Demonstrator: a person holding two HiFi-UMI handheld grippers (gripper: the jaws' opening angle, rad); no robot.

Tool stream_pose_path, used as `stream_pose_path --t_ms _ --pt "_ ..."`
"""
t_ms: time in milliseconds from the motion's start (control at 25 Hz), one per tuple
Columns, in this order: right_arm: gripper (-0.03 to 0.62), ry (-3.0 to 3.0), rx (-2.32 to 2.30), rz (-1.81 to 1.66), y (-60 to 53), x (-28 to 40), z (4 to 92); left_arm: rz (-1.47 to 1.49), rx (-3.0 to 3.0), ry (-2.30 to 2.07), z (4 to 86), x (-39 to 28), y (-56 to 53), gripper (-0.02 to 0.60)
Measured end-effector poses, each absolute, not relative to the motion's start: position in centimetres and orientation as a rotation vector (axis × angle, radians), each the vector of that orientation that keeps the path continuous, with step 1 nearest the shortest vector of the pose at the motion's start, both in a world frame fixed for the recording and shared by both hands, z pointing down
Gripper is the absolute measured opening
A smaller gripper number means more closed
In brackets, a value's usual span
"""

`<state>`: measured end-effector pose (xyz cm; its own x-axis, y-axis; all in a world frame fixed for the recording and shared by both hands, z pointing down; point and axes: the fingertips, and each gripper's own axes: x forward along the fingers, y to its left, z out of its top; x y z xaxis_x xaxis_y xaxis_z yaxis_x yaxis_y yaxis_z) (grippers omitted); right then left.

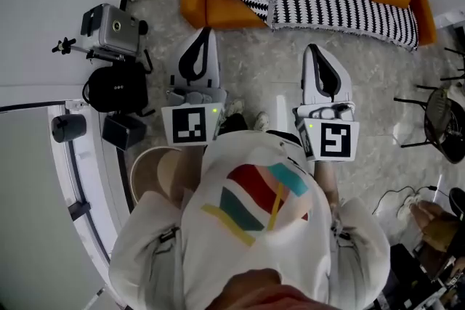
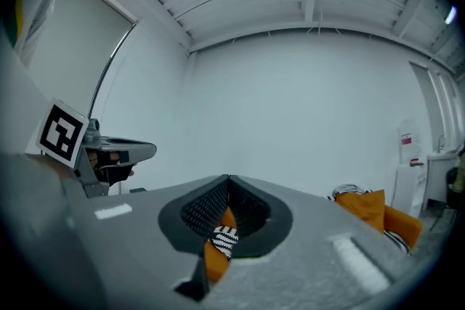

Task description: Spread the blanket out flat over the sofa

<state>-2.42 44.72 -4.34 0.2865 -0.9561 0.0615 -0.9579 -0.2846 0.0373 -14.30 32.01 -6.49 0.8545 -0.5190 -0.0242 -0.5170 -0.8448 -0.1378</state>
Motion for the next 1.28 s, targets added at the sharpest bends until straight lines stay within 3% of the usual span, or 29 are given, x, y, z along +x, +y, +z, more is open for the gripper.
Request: stream_pose_path --t_ms 720,1280 --pt "0.003 -1.875 2.526 0.026 47.1 1.0 -3.5 0.047 -2.861 0.749 -7.9 -10.8 33.9 0.015" --pt "0.003 -1.793 2.593 -0.01 38.4 6.3 -4.2 0.214 -2.9 0.739 -8.2 -6.1 25.1 0.015"
